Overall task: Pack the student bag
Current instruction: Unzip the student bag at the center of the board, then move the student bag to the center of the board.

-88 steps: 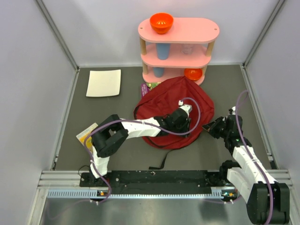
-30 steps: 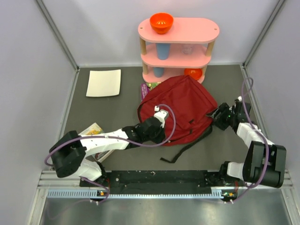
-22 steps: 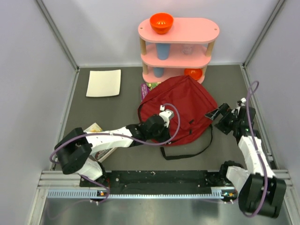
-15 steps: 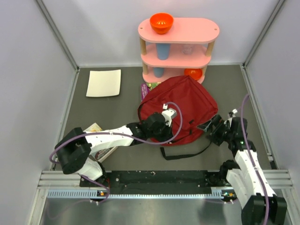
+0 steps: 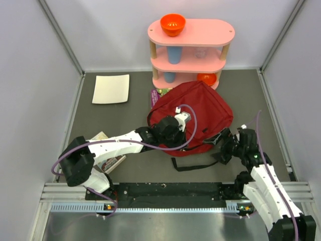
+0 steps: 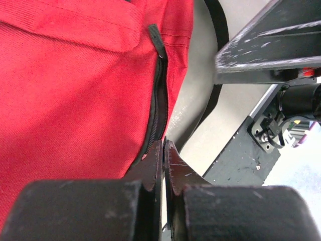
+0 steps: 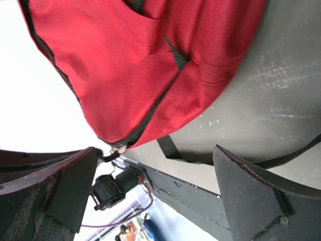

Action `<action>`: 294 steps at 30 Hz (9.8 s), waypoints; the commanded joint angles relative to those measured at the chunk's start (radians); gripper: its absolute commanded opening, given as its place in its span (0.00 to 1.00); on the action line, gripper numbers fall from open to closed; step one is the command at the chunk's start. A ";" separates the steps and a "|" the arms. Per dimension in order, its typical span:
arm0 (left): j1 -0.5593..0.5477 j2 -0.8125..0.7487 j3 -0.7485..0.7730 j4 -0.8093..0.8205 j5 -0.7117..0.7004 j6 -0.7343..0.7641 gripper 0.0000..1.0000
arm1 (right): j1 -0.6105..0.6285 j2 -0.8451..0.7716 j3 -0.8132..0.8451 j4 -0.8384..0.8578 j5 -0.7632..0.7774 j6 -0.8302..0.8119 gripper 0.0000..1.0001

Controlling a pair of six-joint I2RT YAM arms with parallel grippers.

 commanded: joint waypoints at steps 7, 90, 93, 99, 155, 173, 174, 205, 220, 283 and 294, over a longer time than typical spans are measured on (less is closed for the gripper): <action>0.001 -0.032 -0.020 0.067 0.078 0.040 0.00 | 0.257 0.086 -0.056 0.241 0.223 0.271 0.91; 0.050 -0.187 -0.058 -0.169 -0.131 0.120 0.00 | 0.504 0.215 -0.076 0.558 0.392 0.607 0.76; 0.050 -0.187 -0.059 -0.172 -0.130 0.120 0.00 | 0.504 0.273 -0.055 0.609 0.373 0.593 0.58; 0.048 -0.207 -0.062 -0.192 -0.160 0.121 0.00 | 0.504 0.217 -0.045 0.515 0.427 0.524 0.00; 0.031 -0.143 -0.054 -0.141 -0.130 0.138 0.00 | 0.433 -0.246 -0.013 -0.104 0.431 0.567 0.99; 0.031 -0.150 -0.039 -0.157 -0.140 0.141 0.00 | 0.862 0.292 0.106 0.271 0.924 0.941 0.83; 0.031 -0.153 -0.041 -0.157 -0.140 0.141 0.00 | 0.860 0.296 0.116 0.271 0.930 0.934 0.81; 0.050 0.008 0.255 -0.196 -0.269 0.273 0.00 | 0.762 -0.078 -0.088 -0.045 0.829 0.410 0.00; 0.186 0.164 0.223 -0.094 -0.235 0.296 0.00 | 0.762 -0.271 -0.144 -0.047 0.829 0.280 0.00; 0.399 -0.468 -0.093 -0.299 -0.231 0.031 0.99 | 0.846 0.399 0.497 0.011 0.479 -0.786 0.77; 0.399 -0.505 -0.114 -0.339 -0.254 0.017 0.99 | 0.852 0.562 0.548 -0.047 0.435 -0.886 0.63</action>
